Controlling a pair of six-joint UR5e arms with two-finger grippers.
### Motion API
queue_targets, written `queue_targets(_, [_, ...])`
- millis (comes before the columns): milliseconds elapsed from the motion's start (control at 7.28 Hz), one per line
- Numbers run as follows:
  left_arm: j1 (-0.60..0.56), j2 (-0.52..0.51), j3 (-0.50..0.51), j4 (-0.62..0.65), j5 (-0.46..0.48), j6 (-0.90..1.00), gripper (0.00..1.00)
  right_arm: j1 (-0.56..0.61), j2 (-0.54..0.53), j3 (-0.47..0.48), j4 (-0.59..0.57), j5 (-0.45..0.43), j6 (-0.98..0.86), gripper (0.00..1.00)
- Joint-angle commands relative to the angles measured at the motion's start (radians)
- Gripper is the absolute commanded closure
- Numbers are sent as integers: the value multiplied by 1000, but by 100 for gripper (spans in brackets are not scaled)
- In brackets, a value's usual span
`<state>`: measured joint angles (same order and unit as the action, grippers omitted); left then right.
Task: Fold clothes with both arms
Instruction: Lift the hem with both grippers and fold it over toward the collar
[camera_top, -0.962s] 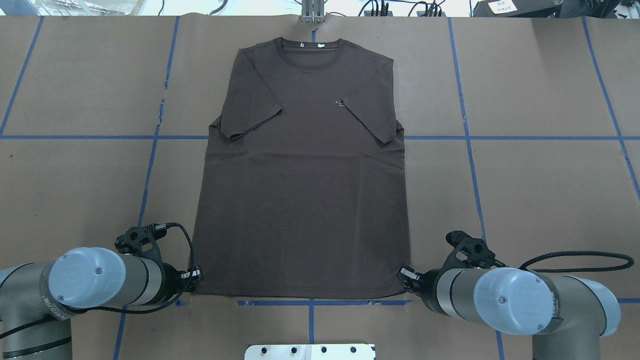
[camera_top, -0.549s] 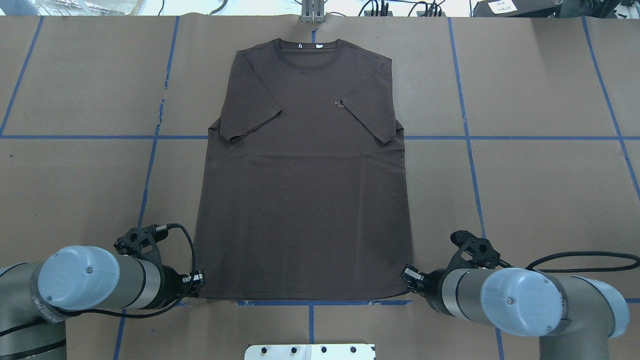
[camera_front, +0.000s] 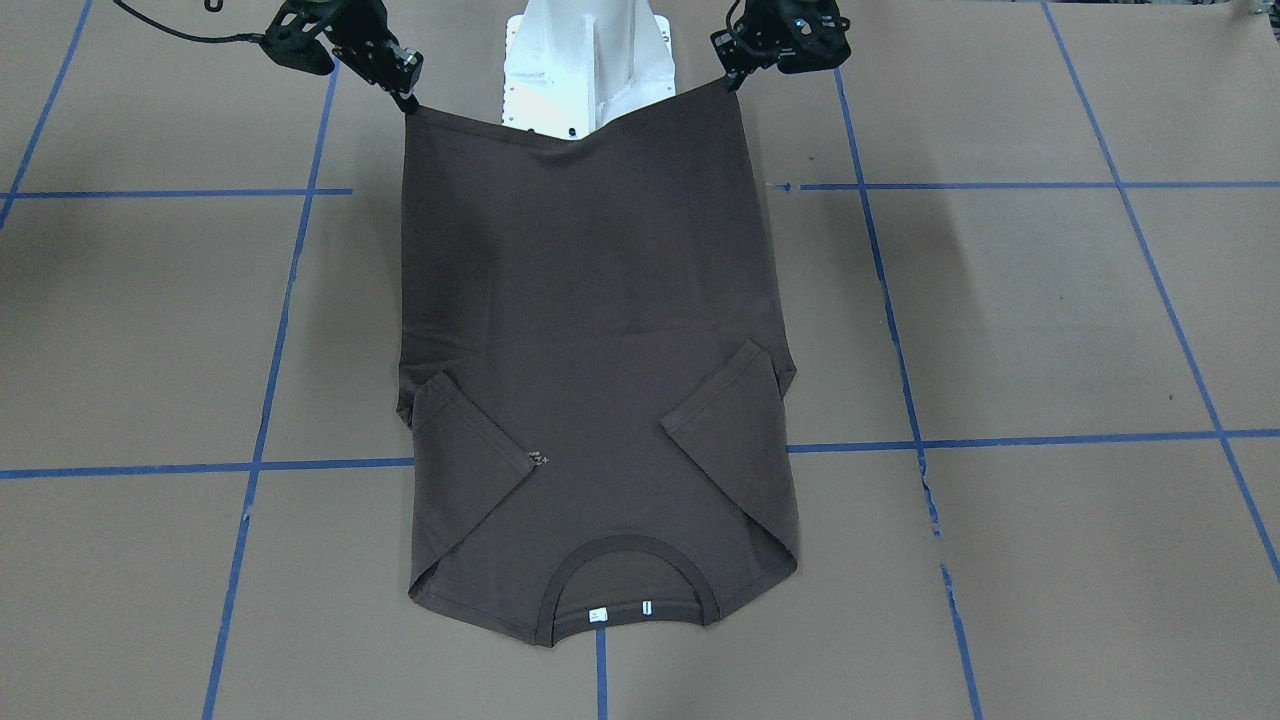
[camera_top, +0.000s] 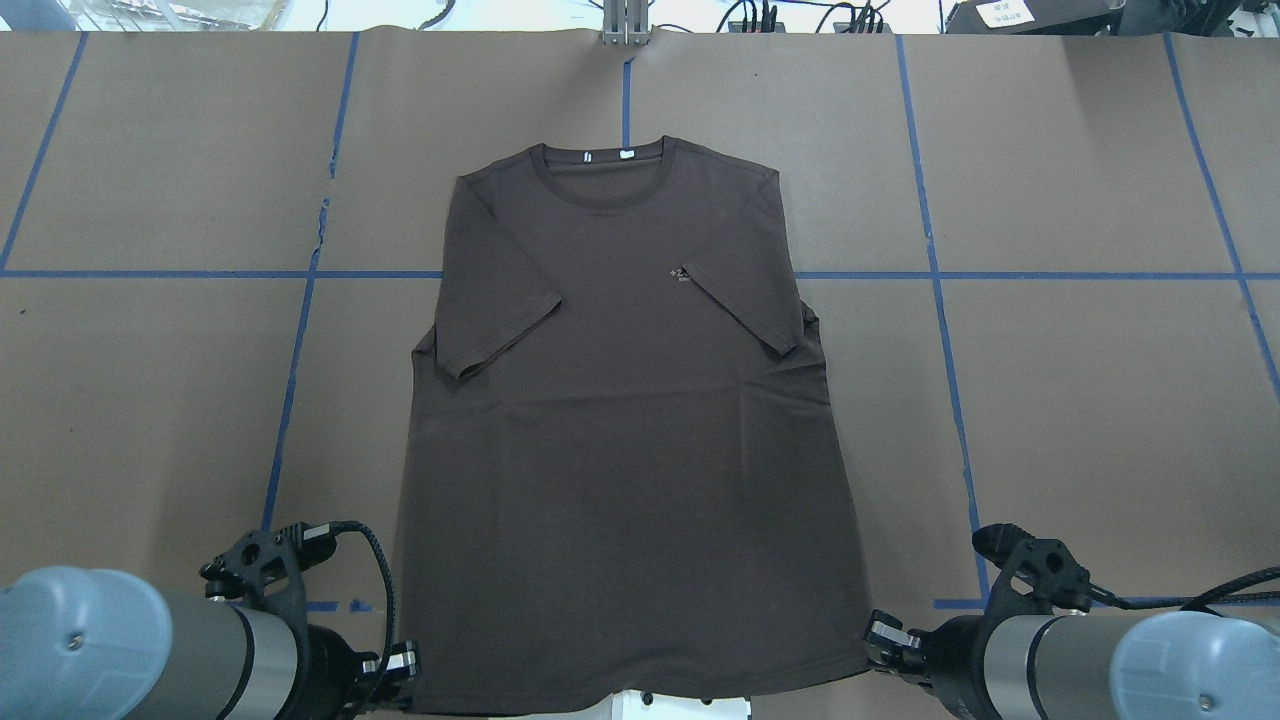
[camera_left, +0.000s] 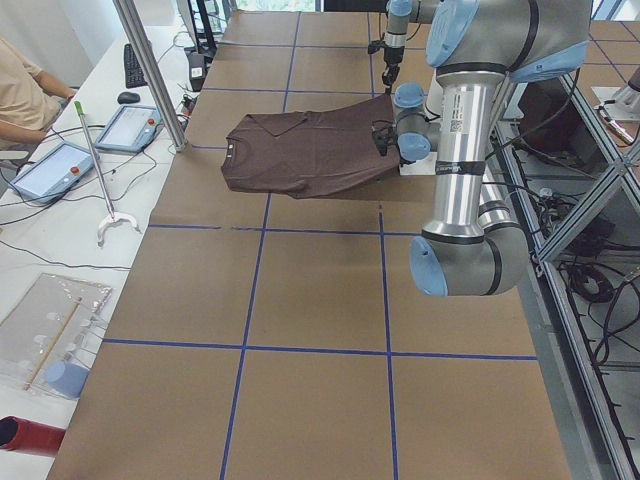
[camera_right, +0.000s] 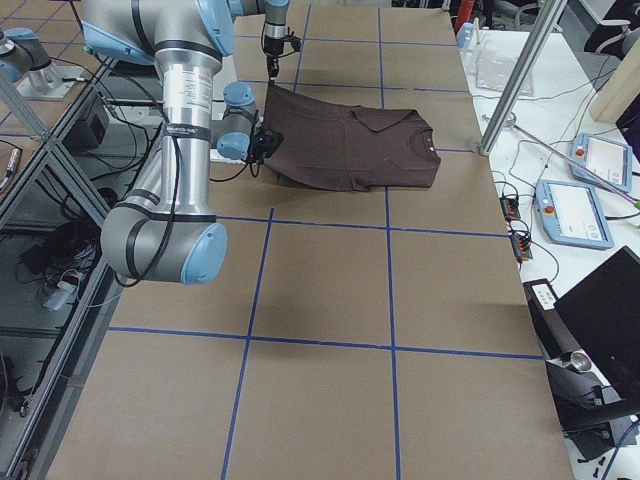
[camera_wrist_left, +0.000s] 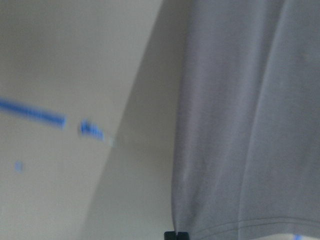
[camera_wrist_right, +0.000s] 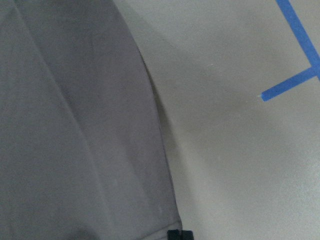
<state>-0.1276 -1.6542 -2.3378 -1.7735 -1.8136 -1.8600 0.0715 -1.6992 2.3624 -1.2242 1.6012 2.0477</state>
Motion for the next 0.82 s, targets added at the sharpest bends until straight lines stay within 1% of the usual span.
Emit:
queue_targets(0, [-65, -9, -20, 36, -1, 13, 100, 133, 68, -12, -9, 35, -14, 100])
queue_targets(137, [-164, -30, 20, 36, 3, 121, 100, 275, 178, -110, -12, 115, -76, 100])
queue_targets(275, [-278, -88, 100, 36, 0, 195, 100, 421, 310, -253, -27, 213, -168, 100])
queue_targets(412, [-373, -163, 203, 36, -1, 259, 100, 545, 419, -384, -43, 288, -255, 100])
queue_targets(549, [-433, -205, 294, 26, -3, 328, 100, 618, 488, -494, -55, 327, -341, 100])
queue_targets(687, [-489, -267, 393, 8, -1, 367, 100, 666, 548, -599, -54, 325, -384, 100])
